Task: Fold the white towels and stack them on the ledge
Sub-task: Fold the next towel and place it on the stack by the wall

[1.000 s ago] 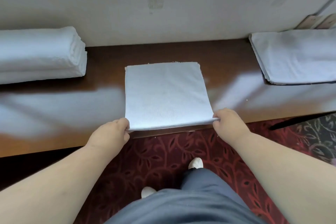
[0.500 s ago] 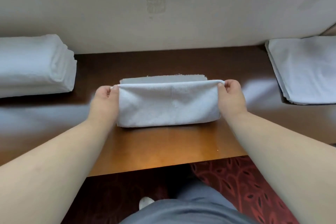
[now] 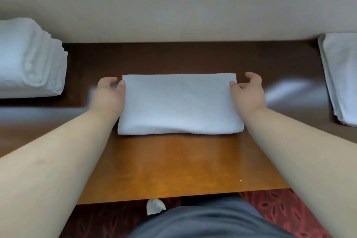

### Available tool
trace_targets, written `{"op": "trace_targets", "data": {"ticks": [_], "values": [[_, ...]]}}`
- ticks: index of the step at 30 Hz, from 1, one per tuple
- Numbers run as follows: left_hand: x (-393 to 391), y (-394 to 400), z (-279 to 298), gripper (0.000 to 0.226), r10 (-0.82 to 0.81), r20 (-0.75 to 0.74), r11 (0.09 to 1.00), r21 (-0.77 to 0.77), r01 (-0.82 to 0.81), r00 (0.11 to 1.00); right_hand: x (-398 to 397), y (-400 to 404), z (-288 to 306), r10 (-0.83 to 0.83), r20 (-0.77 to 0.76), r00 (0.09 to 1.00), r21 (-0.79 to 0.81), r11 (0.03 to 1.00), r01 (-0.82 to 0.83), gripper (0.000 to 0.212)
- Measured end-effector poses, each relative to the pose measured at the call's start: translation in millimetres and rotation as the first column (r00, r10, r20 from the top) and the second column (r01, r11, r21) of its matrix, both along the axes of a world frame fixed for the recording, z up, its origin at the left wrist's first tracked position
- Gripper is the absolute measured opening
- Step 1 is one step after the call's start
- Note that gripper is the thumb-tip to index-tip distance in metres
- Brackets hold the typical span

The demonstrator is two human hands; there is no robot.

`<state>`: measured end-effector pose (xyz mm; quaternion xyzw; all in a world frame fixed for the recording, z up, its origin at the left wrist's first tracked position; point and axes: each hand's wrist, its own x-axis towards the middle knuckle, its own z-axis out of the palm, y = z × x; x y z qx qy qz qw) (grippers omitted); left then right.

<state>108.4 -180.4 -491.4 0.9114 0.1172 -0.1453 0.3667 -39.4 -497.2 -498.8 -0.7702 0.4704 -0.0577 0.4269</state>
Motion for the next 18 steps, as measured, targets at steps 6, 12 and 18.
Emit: {"op": "trace_targets", "data": {"ticks": [6,12,18], "values": [[-45,40,-9,0.047,-0.112,-0.18,0.993,0.002,0.114,0.977,-65,16,9,0.046,-0.128,0.991,0.018,0.999,-0.045,0.054],[-76,51,-14,0.038,0.03,-0.272,0.979,-0.184,-0.083,0.962,-92,33,5,-0.005,-0.206,0.979,0.116,0.993,0.029,0.037],[-89,57,-7,0.035,-0.184,-0.218,0.978,0.055,0.201,0.958,-108,48,-2,0.016,-0.168,0.986,-0.026,0.999,-0.02,0.037]]}}
